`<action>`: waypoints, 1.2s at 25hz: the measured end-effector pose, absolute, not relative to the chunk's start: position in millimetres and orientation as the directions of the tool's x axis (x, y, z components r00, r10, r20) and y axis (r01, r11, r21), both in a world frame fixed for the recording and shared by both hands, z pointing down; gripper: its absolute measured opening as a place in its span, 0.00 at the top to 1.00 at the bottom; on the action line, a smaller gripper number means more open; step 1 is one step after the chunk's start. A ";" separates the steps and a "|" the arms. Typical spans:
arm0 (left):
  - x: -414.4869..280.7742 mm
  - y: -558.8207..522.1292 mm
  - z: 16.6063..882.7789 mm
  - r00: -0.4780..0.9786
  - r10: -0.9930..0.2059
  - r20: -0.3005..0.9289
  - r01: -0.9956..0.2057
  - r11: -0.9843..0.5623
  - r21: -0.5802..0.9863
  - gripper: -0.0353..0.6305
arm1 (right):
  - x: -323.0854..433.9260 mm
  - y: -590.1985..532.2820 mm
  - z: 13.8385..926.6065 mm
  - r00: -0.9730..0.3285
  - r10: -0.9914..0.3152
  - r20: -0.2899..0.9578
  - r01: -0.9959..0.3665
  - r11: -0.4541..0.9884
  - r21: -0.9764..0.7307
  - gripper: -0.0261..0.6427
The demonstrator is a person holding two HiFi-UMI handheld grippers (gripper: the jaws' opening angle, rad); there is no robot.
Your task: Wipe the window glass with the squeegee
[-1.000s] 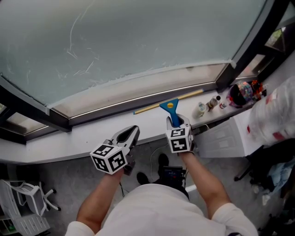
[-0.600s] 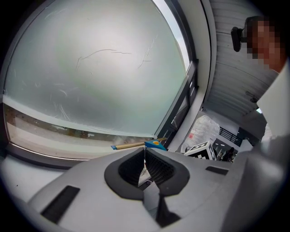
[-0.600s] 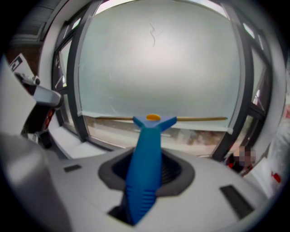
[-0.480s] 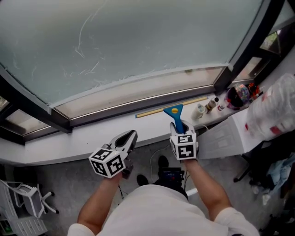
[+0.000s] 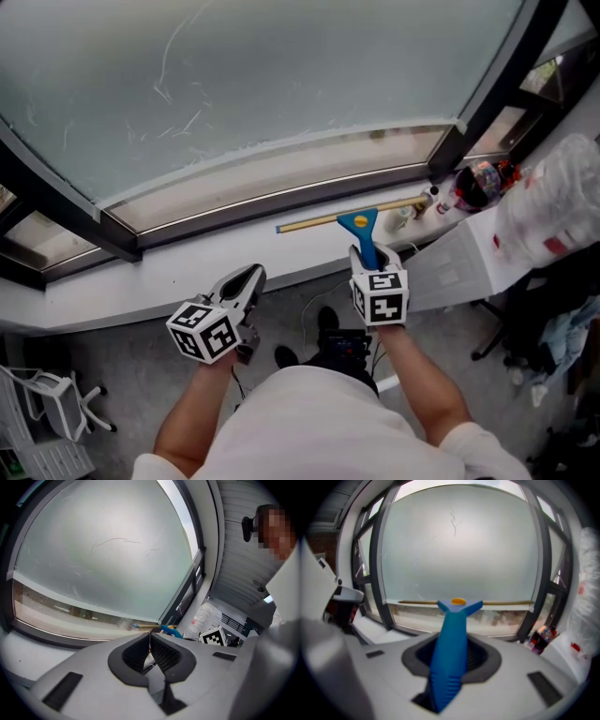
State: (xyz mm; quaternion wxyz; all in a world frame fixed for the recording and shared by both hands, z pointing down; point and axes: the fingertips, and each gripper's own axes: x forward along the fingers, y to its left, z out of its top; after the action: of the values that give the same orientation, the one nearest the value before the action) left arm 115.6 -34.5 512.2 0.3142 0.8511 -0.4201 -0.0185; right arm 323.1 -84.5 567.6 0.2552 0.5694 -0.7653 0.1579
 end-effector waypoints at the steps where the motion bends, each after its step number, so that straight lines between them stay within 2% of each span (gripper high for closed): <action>1: 112.7 -31.4 513.0 0.644 -0.728 0.234 -0.704 -0.445 0.554 0.90 | 325.3 -82.0 567.0 -0.218 -0.790 0.573 -0.955 0.293 0.039 0.77; 17: 106.7 -10.0 511.7 0.658 -0.710 0.250 -0.706 -0.466 0.533 0.90 | 336.2 -58.9 555.6 -0.195 -0.795 0.574 -0.974 0.225 -0.019 0.77; 23: 113.0 -5.2 493.5 0.648 -0.730 0.217 -0.710 -0.476 0.520 0.90 | 336.9 -46.4 550.9 -0.228 -0.784 0.577 -0.966 0.258 -0.030 0.77; 30: 126.5 -9.5 481.0 0.614 -0.764 0.199 -0.728 -0.451 0.516 0.90 | 328.3 -41.2 544.2 -0.304 -0.755 0.581 -0.931 0.364 -0.013 0.77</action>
State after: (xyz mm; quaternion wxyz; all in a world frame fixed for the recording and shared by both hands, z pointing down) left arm 126.5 -9.5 481.0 0.2872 0.8513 -0.4380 -0.0312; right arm 328.3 -41.2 544.2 0.2482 0.5353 -0.7878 0.1770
